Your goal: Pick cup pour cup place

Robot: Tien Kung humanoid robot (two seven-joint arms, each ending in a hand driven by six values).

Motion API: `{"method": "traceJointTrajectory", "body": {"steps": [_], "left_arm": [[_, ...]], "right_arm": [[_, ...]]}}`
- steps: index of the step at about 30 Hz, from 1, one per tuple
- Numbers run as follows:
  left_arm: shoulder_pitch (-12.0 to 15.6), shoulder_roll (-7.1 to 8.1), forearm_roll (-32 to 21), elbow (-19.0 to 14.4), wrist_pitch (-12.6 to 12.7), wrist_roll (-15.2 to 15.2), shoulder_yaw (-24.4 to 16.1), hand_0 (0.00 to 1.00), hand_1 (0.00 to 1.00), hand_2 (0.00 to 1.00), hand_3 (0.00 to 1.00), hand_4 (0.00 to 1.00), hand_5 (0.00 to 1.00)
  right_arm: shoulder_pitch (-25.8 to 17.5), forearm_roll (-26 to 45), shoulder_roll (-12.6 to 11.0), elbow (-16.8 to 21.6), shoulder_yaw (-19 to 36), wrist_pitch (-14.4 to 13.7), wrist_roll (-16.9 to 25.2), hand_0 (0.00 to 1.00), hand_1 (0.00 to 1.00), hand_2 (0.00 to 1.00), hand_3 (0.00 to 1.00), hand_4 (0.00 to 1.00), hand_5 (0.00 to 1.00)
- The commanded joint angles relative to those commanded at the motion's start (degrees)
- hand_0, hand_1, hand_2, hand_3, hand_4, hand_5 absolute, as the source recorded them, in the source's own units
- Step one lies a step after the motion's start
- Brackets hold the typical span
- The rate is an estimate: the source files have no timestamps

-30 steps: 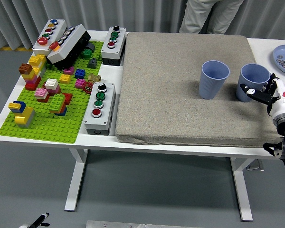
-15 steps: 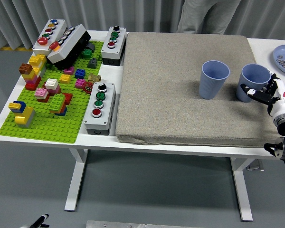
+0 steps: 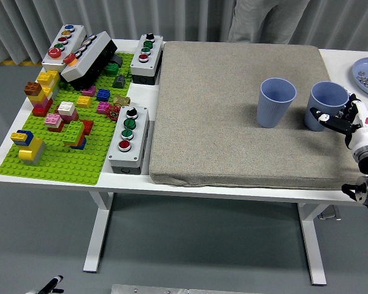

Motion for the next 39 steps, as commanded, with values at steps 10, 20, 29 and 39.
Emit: {"method": "traceJointTrajectory", "body": {"steps": [10,20,29,39], "left_arm": [[0.0,-0.03,0.1,0.0,0.0,0.0,-0.2,0.866,0.815,0.882,0.784,0.638,0.998],[0.0,-0.02,0.1,0.0,0.0,0.0,-0.2,0.864,0.815,0.882,0.783,0.641,0.995],[0.1,-0.03,0.0,0.0,0.0,0.0,-0.2,0.864,0.815,0.882,0.782,0.646,0.995],[0.1,0.0,0.0,0.0,0.0,0.0,-0.1,0.864,0.815,0.882,0.782,0.648,0.996]], "right_arm": [[0.0,-1.2,-0.1,0.2,0.7,1.6,-0.8,0.902,0.865,0.947,0.973,0.799,0.108],[0.0,-2.2,-0.2,0.6,1.5,2.8,-1.5,0.916,0.877,0.975,0.99,0.8,0.109],[-0.1,-2.3,-0.2,0.7,1.7,2.7,-1.6,0.921,0.885,0.986,0.998,0.806,0.114],[-0.2,-2.6,-0.3,0.9,1.8,2.7,-1.9,0.921,0.885,0.989,0.998,0.808,0.117]]}}
